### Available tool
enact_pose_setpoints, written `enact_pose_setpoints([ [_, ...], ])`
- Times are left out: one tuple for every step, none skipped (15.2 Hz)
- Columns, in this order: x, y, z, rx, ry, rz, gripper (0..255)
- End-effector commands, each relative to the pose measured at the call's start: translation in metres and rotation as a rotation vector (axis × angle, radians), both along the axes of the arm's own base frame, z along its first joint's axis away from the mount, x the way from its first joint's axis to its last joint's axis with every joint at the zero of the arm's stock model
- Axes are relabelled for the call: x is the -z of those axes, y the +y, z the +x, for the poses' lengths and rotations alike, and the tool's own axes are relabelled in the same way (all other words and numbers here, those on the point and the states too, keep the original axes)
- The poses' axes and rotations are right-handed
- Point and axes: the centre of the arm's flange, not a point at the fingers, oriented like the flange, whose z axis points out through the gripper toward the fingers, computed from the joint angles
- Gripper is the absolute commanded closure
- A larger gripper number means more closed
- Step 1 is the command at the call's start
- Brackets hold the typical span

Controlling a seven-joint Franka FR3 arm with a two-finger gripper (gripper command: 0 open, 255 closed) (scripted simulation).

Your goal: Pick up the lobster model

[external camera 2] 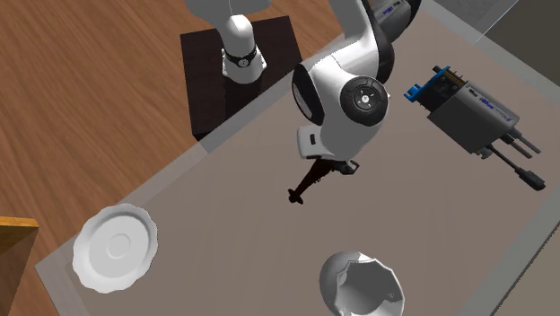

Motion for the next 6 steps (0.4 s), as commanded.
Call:
enact_pose_setpoints([
  [-0.011,0.001,0.0,0.0,0.0,0.0,255],
  [-0.016,0.001,0.0,0.0,0.0,0.0,255],
  [-0.021,0.001,0.0,0.0,0.0,0.0,255],
  [-0.027,0.001,0.0,0.0,0.0,0.0,255],
  [-0.028,0.001,0.0,0.0,0.0,0.0,255],
  [-0.028,0.001,0.0,0.0,0.0,0.0,255],
])
